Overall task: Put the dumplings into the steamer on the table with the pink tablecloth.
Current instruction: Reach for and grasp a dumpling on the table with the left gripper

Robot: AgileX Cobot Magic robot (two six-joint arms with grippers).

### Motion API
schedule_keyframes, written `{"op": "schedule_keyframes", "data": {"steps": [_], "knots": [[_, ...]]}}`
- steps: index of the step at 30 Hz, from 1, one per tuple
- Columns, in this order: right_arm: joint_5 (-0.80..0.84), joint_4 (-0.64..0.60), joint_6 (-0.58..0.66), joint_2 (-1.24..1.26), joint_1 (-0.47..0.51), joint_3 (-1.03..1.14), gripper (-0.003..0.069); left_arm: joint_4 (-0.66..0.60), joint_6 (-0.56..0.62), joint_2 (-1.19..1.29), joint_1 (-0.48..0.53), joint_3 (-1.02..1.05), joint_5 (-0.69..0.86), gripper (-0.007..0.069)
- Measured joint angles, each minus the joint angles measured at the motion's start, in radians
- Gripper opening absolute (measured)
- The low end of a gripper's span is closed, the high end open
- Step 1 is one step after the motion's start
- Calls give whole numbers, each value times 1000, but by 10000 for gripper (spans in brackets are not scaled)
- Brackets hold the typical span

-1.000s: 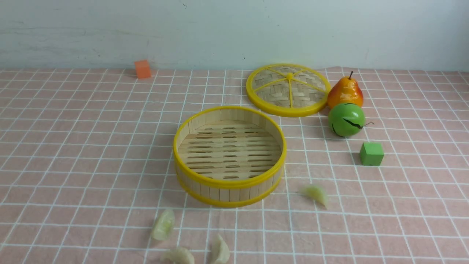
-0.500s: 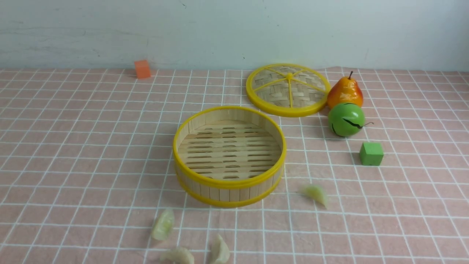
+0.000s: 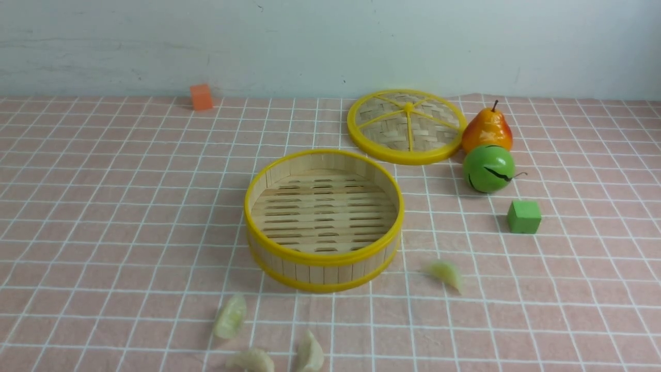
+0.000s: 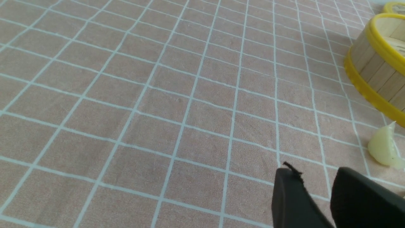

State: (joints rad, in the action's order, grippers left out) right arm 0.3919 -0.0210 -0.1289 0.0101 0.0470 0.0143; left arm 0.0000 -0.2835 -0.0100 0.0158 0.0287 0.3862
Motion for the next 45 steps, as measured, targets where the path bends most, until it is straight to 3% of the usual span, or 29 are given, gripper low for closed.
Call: {"op": "schedule_keyframes", "data": {"steps": [17, 21, 23, 25, 27, 28, 30, 31, 34, 39, 41, 45], "knots": [[0, 1, 0, 0, 0, 0, 239, 0, -2, 0, 0, 0, -7, 211], [-1, -15, 0, 0, 0, 0, 239, -135, -103, 0, 0, 0, -76, 216], [0, -148, -31, 0, 0, 0, 239, -376, -271, 0, 0, 0, -136, 216], [11, -273, -82, 0, 0, 0, 239, -532, -384, 0, 0, 0, -159, 217], [32, -454, -152, 0, 0, 0, 239, -618, -437, 0, 0, 0, -171, 217], [35, -473, -152, 0, 0, 0, 239, -625, -441, 0, 0, 0, -172, 217], [61, -704, -224, 0, 0, 6, 239, -673, -466, 0, 0, 0, -176, 217], [62, -744, -227, 0, 0, 7, 239, -676, -468, 0, 0, 0, -178, 217], [66, -808, -216, 0, 0, 10, 239, -690, -474, 0, 0, 0, -177, 217], [58, -806, -160, 0, 0, 10, 239, -696, -463, 0, 0, 0, -175, 219], [37, -796, -101, 0, 0, 10, 239, -698, -424, 0, 0, -6, -169, 221], [4, -797, 81, 0, 0, -10, 239, -671, -206, 2, 0, -131, -97, 213]]}}
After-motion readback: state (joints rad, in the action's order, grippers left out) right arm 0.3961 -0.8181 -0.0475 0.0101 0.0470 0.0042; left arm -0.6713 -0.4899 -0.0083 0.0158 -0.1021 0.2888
